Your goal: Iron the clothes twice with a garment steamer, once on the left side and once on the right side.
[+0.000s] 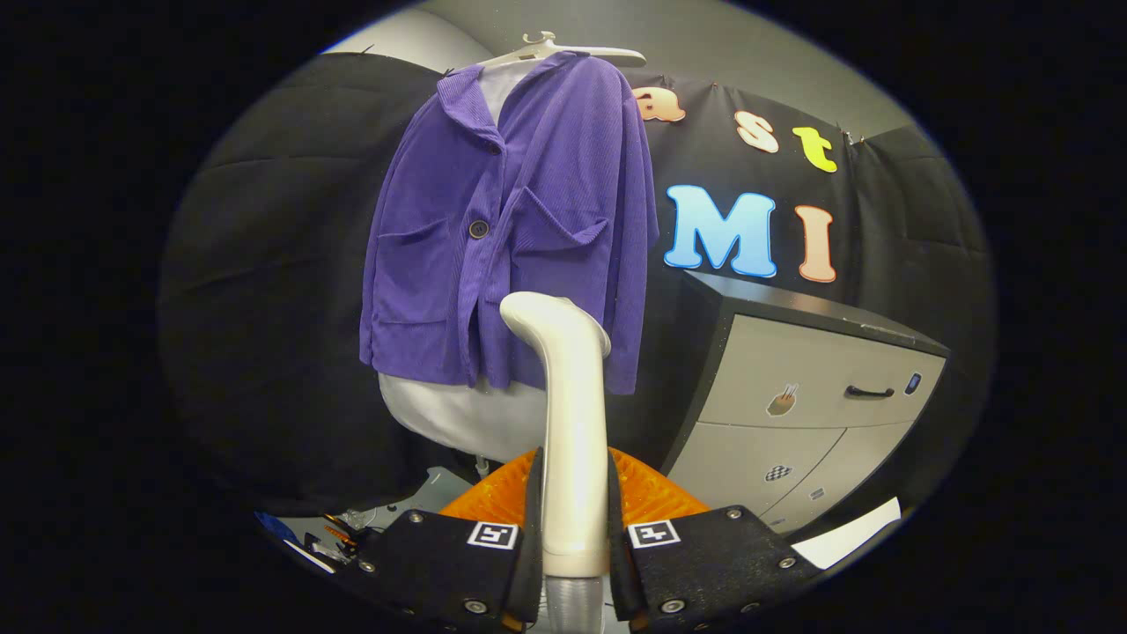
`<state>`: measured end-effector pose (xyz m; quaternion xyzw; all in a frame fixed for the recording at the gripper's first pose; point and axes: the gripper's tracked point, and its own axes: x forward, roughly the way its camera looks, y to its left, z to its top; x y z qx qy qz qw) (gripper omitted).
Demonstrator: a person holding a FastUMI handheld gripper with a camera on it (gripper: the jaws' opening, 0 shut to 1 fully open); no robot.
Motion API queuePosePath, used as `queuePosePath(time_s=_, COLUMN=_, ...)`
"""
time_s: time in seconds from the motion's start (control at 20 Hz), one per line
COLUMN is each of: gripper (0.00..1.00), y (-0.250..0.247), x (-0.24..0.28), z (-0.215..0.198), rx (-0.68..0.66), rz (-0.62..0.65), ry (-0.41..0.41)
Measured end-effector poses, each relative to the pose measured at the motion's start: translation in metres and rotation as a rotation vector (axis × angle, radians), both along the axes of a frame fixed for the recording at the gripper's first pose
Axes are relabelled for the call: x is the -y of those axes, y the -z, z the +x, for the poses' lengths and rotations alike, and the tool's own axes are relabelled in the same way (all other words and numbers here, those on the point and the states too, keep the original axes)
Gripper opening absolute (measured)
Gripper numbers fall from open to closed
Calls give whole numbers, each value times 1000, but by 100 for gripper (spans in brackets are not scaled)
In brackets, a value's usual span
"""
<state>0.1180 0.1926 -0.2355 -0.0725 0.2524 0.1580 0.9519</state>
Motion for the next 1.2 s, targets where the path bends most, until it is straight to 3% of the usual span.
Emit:
queuePosePath(time_s=0.3, gripper=31, y=37, x=3, z=-29, rx=-103, rz=-33, ry=-32)
queuePosePath(time_s=0.45, gripper=31, y=25, x=3, z=-35, rx=-103, rz=-12, ry=-47)
queuePosePath(time_s=0.75, gripper=31, y=-70, x=9, z=-11, rx=86, rz=95, ry=-5)
queuePosePath(time_s=1.2, gripper=31, y=-205, x=-26, z=21, rx=283, rz=201, ry=-62)
